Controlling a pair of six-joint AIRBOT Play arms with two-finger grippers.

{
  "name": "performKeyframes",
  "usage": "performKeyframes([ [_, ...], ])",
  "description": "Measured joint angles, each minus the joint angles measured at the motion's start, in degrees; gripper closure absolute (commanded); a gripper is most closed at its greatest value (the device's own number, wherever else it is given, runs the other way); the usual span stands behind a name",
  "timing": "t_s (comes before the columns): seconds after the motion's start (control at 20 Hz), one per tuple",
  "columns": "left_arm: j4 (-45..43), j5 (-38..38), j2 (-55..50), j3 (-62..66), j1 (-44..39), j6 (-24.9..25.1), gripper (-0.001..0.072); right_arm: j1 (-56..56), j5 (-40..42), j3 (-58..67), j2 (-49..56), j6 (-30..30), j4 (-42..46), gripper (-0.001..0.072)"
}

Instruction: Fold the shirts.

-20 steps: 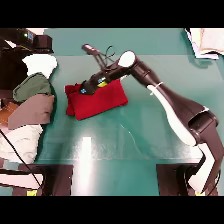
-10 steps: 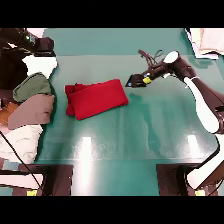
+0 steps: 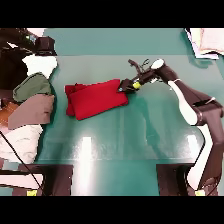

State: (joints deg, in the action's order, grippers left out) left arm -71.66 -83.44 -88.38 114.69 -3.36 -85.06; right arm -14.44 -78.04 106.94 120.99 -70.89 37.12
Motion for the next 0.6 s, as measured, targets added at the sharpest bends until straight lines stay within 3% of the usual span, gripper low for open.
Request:
performKeyframes([
  [0.2,0.1,-0.2,0.0,0.0,0.0,0.0,0.0683,-3.1,0.6,4.0,3.2,-0.2,-1.0,0.0698],
  [0.45,0.1,-0.7,0.0,0.0,0.0,0.0,0.0684,-2.5,1.4,5.3,2.3,1.5,-2.0,0.0702],
  [0.6,0.1,-1.4,0.0,0.0,0.0,0.3,0.0684,1.6,-1.0,4.6,-2.4,2.0,3.0,0.0703],
])
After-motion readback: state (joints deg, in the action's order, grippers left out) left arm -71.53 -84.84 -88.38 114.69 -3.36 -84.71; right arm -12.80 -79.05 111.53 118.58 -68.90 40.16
